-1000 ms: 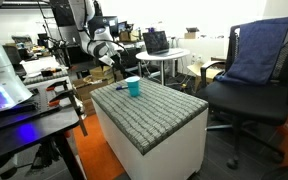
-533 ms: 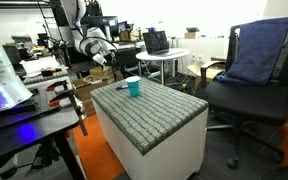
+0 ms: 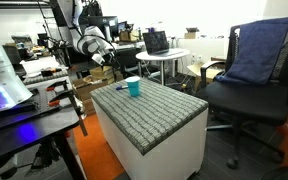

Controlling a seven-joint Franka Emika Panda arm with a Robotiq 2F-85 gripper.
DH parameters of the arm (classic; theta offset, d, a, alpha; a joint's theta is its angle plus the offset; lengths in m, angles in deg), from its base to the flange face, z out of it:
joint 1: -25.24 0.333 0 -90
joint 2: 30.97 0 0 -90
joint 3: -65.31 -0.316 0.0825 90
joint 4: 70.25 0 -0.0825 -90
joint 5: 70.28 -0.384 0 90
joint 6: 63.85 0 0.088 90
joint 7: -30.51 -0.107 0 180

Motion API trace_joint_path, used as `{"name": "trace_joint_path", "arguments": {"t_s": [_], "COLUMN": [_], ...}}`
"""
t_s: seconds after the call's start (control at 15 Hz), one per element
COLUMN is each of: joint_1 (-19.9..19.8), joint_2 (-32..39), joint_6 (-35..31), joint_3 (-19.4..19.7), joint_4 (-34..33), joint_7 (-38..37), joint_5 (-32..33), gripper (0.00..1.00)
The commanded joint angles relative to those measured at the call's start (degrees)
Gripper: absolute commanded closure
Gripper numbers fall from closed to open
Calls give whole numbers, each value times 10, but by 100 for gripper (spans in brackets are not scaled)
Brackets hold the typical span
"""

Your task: Put the marker inside the blue cup

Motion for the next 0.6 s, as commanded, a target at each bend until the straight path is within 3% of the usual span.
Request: {"name": "trace_joint_path", "arguments": {"t_s": [0.0, 0.27, 0.53], "joint_1": [-14, -25, -22], "joint_2": [-15, 2, 9], "joint_6": [17, 44, 27], "joint_3": [-1, 1, 3], "joint_4": [16, 5, 4], "joint_7": [-19, -19, -12], "joint_5": [0, 3, 8], "gripper": [0, 0, 0]}}
